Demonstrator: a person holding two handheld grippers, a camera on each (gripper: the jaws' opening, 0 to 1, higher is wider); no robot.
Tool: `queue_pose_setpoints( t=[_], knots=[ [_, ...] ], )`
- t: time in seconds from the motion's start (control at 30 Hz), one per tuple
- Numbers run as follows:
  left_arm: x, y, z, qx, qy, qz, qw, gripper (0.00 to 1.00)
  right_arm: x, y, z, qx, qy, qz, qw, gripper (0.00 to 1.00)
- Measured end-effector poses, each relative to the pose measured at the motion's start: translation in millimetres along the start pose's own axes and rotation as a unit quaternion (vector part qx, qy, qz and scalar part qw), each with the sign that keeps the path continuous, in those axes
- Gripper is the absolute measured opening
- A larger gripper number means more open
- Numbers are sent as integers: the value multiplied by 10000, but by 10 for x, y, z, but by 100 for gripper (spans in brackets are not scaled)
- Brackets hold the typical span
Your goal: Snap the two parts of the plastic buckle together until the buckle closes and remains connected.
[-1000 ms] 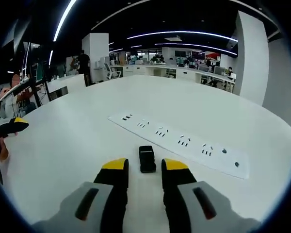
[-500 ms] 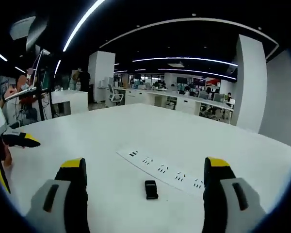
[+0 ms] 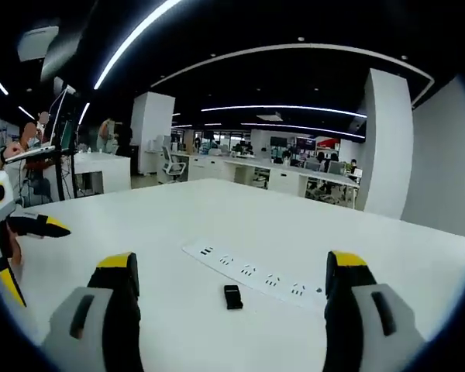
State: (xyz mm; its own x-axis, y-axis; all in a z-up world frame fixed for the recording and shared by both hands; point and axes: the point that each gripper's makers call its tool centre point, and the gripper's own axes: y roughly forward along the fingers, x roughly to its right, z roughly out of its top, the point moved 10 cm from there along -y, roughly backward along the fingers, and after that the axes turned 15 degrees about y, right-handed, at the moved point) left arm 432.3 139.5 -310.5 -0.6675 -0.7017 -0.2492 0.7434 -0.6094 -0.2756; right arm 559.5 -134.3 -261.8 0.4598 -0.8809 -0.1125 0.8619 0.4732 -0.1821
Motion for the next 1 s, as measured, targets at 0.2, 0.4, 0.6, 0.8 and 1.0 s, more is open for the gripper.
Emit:
queue_pose_setpoints(
  t=[0.2, 0.4, 0.6, 0.8, 1.0],
  knots=[
    [37, -18, 8, 11, 13, -39, 10000, 100, -18, -53, -38, 84, 94, -28, 9999, 100],
    [66, -16, 19, 28, 184, -129, 9997, 100, 9, -55, -74, 70, 43, -66, 9999, 100],
    [77, -18, -11, -63, 242, -151, 9996, 100, -16, -136, -78, 65, 46, -98, 9999, 100],
    [116, -11, -16, -73, 320, -242, 9992, 100, -32, -231, -117, 42, 30, -140, 9999, 100],
    [88, -4, -28, -79, 340, -215, 9992, 100, 30, -309, -131, 11, 4, -151, 9999, 100]
  ],
)
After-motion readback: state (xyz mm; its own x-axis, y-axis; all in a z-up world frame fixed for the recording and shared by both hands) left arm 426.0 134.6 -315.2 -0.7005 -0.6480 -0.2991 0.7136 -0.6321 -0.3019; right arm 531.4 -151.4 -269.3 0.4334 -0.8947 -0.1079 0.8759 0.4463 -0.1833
